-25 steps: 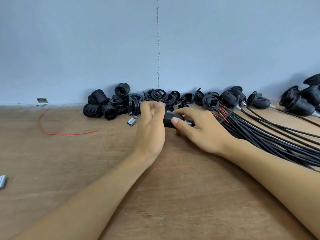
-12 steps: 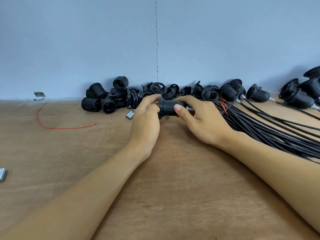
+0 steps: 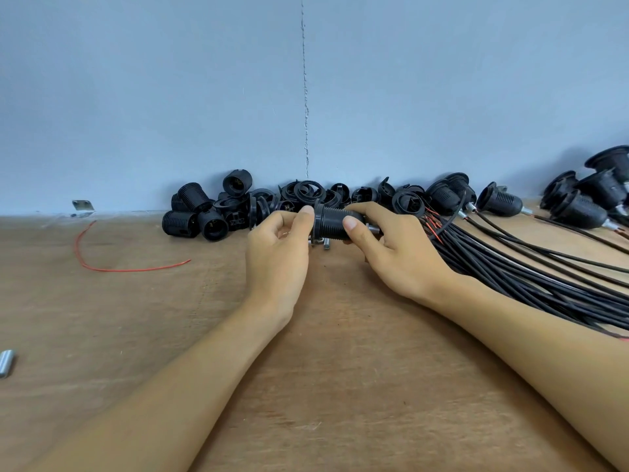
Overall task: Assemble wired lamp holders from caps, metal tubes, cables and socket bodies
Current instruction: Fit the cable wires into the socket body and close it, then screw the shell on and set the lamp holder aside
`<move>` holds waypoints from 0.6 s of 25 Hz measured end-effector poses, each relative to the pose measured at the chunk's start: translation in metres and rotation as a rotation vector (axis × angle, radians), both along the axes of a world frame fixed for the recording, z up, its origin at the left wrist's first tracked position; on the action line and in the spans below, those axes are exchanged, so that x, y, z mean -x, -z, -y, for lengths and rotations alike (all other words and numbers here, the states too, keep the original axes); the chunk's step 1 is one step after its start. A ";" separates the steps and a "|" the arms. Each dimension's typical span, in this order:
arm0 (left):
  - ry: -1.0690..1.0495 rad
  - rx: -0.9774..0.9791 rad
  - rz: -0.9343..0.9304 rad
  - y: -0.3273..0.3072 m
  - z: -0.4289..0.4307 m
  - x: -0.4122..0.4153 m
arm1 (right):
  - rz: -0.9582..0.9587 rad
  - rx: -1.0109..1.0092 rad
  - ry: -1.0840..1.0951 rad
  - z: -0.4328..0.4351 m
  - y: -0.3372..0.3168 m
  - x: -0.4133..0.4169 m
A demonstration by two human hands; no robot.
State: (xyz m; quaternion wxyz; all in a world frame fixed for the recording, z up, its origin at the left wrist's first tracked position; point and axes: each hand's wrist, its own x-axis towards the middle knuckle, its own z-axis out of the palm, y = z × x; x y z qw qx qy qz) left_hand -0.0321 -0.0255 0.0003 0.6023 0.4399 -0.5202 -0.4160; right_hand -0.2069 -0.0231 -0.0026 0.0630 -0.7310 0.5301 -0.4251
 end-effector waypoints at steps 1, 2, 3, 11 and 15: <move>0.003 -0.007 0.001 -0.001 0.000 -0.001 | -0.009 0.009 0.000 0.000 0.000 0.000; 0.004 -0.021 -0.007 -0.001 -0.001 -0.002 | -0.016 0.014 0.000 0.000 0.000 0.000; 0.025 -0.045 -0.023 -0.002 -0.001 -0.002 | -0.024 0.016 -0.003 0.000 0.001 0.000; 0.096 0.035 0.019 0.000 -0.002 0.002 | -0.046 -0.021 0.008 0.001 0.000 0.002; 0.049 0.049 0.030 0.005 0.003 0.002 | 0.080 -0.008 0.035 0.002 -0.002 0.004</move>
